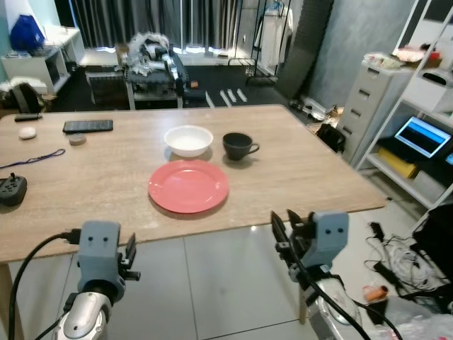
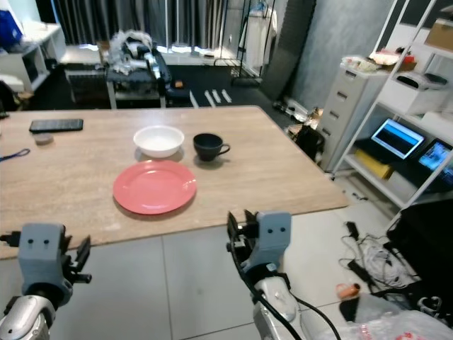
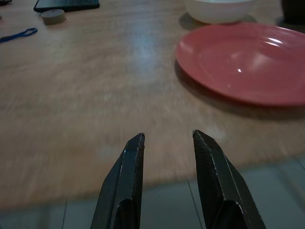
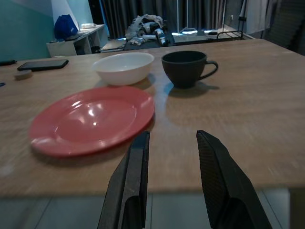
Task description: Setting the table
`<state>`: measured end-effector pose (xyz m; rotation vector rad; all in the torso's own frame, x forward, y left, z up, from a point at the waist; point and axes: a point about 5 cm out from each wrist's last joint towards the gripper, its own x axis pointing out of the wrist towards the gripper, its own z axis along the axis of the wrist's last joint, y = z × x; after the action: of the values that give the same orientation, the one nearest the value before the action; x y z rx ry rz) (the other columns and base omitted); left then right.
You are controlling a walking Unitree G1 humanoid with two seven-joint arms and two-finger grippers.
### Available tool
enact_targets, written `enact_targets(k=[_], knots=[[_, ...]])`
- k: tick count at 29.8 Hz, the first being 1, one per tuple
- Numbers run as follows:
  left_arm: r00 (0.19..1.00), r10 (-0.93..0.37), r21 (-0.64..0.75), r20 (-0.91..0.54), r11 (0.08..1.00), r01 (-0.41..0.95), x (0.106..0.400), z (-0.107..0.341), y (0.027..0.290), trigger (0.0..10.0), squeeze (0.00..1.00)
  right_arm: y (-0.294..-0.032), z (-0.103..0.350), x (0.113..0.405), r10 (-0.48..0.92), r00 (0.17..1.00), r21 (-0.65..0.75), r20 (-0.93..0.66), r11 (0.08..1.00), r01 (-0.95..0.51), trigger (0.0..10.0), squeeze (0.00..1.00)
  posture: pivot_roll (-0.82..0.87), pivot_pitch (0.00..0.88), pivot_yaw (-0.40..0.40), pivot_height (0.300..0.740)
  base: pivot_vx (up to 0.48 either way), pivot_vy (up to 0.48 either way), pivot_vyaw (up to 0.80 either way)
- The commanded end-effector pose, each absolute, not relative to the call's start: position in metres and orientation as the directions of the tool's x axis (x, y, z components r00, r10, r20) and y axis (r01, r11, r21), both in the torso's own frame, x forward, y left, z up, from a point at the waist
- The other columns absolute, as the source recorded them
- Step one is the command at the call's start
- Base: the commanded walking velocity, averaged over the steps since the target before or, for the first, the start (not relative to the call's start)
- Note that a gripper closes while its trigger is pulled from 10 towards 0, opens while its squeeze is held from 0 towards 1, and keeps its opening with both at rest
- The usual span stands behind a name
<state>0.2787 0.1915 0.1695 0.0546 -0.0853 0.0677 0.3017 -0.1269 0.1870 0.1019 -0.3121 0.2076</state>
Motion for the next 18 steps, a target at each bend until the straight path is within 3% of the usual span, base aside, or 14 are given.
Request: enact_targets(k=[1, 18], knots=[[0.996, 0.06, 0.058, 0.07, 0.996, -0.064, 0.2785, 0.1647, 0.1889, 10.0, 0.0, -0.1339, 0.1821, 0.3014, 0.167, 0.94, 0.073, 0.296, 0.978, -0.196, 10.0, 0.0, 0.04, 0.139, 0.066, 0.74, 0.48, 0.0, 0.0], [0.995, 0.052, 0.084, 0.09, 0.995, -0.06, 0.2794, 0.1682, 0.1878, 10.0, 0.0, -0.1356, 0.1834, 0.3051, 0.167, 0.939, 0.061, 0.3, 0.979, -0.193, 10.0, 0.0, 0.05, 0.136, 0.067, 0.74, 0.476, 0.0, 0.0]])
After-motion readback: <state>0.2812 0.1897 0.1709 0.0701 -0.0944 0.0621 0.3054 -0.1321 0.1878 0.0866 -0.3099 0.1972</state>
